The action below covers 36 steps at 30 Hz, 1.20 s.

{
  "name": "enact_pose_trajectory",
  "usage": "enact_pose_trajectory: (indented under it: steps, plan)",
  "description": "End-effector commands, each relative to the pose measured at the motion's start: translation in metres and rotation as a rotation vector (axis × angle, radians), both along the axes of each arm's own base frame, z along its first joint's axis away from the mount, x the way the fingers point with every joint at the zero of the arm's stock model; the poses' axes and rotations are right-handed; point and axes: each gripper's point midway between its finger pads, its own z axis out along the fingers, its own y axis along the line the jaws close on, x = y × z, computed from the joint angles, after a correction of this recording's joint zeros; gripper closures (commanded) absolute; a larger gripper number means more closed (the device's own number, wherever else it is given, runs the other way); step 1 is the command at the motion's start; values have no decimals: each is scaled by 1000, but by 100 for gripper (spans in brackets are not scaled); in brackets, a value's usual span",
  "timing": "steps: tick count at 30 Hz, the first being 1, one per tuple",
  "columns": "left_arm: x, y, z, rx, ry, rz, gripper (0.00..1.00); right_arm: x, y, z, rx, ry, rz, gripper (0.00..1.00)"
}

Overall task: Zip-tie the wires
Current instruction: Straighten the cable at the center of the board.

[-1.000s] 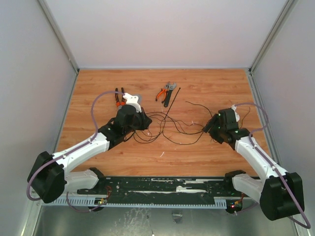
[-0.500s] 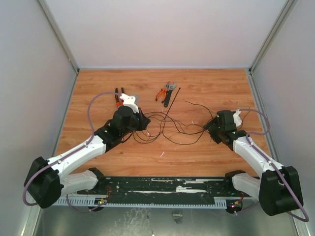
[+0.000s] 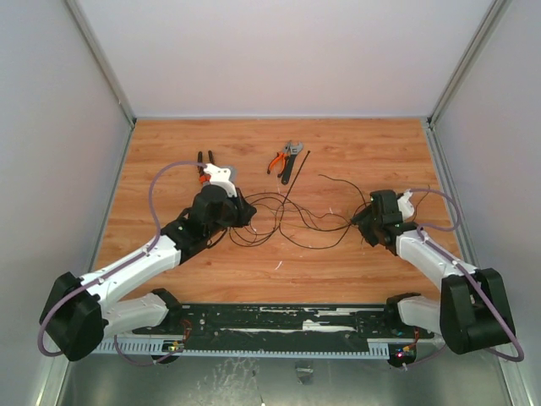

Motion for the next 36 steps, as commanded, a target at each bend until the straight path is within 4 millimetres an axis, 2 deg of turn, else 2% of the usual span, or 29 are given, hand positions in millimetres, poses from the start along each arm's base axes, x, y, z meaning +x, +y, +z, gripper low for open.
enact_pose_trajectory:
  steps: [1,8,11,13,16,18,23,32,36]
  plan:
    - [2,6,4,-11,-16,27,100,4,-8,-5,-17,-16,-42,47]
    - [5,26,2,-42,-5,111,100,0,-16,-15,-47,9,-47,58]
    - [8,35,4,-48,-7,138,100,0,-21,-14,-65,6,-51,67]
    - [7,41,14,-66,-30,149,100,0,-25,-11,-82,1,-57,75]
    - [7,45,17,-72,-35,153,100,1,-32,-6,-106,-18,-71,91]
    - [7,46,17,-74,-36,155,100,0,-35,-4,-112,-24,-78,97]
    - [8,49,15,-69,-31,164,100,1,-41,0,-135,-33,-71,100]
    - [8,60,7,-71,-14,195,100,18,-65,46,-329,-94,-19,100]
    - [8,60,0,-79,2,202,100,20,-76,55,-419,-60,-3,100]
